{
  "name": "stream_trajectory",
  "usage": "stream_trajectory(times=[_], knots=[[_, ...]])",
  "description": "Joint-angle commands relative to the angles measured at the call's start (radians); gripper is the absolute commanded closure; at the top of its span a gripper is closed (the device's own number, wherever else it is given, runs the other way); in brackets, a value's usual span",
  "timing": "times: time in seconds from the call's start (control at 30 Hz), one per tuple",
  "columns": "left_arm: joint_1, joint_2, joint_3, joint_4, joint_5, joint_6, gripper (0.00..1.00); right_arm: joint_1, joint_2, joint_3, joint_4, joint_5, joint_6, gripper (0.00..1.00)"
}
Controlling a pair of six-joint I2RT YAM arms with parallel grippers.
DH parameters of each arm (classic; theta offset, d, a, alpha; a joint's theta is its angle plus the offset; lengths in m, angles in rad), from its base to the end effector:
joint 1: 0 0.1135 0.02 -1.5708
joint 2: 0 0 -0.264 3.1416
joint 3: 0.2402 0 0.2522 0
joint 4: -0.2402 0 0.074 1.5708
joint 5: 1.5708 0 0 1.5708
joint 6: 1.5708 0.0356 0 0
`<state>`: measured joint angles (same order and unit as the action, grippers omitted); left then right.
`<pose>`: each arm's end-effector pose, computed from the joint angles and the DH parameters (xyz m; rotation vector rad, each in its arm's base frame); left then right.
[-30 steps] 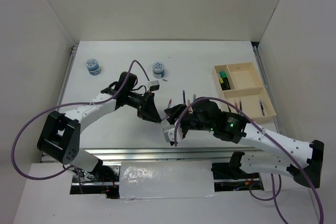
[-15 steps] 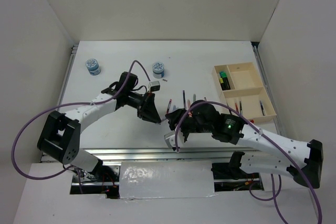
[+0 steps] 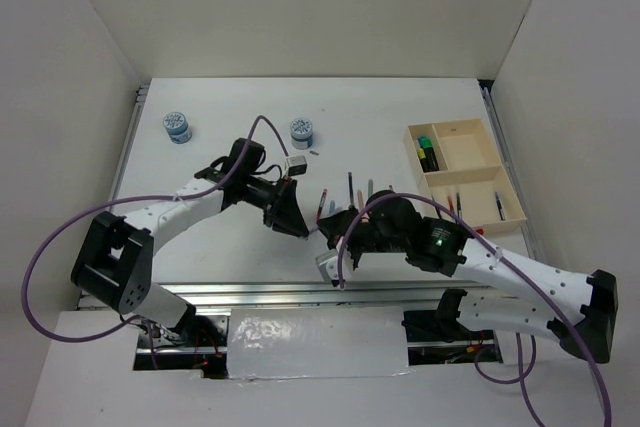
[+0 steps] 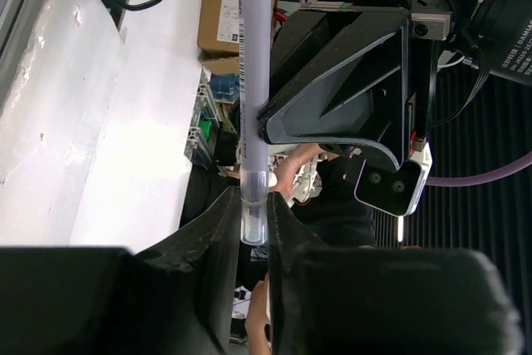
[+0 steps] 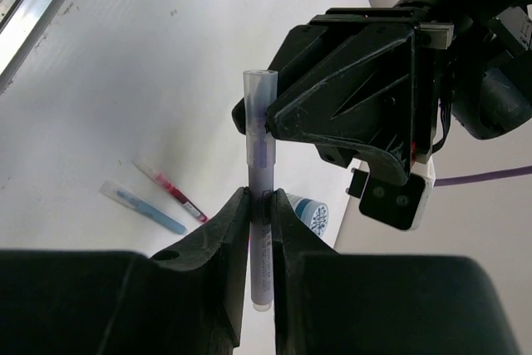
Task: Sort the stationery into containers
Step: Place the pen in the storage box.
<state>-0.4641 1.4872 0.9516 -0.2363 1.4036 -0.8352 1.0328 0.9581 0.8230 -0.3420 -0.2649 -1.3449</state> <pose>0.2494 -0.1641 0.2474 -0.3412 -2.1519 1.9054 0.1023 0.1896 0.3062 -1.9394 0.6021 0.0749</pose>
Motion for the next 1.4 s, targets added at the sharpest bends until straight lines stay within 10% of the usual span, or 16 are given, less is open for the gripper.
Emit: stream_trajectory(times=[0.0, 0.1, 0.37, 0.53, 0.7, 0.83, 1.2, 1.37], knots=[[-0.01, -0.045, 0.035, -0.008, 0.058, 0.041, 0.69, -0.019, -0.027, -0.022, 0.026, 0.01, -0.003, 0.97], [0.007, -0.061, 0.047, -0.087, -0.012, 0.096, 0.01, -0.027, -0.041, -0.01, -0.003, 0.01, 0.007, 0.99], [0.197, -0.215, 0.039, -0.085, -0.389, 0.205, 0.01, -0.135, -0.16, 0.03, -0.14, 0.075, 0.315, 1.0], [0.258, -0.334, 0.104, -0.041, -0.677, 0.45, 0.01, -0.578, -0.111, 0.117, -0.317, 0.046, 0.709, 1.0], [0.33, -0.299, 0.255, -0.116, -0.798, 0.619, 0.01, -1.209, 0.049, 0.179, -0.459, -0.158, 0.754, 1.0], [0.412, -0.33, 0.198, 0.001, -0.746, 0.585, 0.01, -1.463, 0.215, 0.218, -0.479, -0.215, 0.76, 1.0], [0.413, -0.409, 0.053, 0.118, -0.716, 0.616, 0.01, -1.516, 0.379, 0.225, -0.324, -0.18, 0.82, 1.0], [0.299, -0.36, 0.075, 0.026, -0.989, 0.697, 0.05, -1.518, 0.49, 0.246, -0.298, -0.103, 0.872, 1.0]])
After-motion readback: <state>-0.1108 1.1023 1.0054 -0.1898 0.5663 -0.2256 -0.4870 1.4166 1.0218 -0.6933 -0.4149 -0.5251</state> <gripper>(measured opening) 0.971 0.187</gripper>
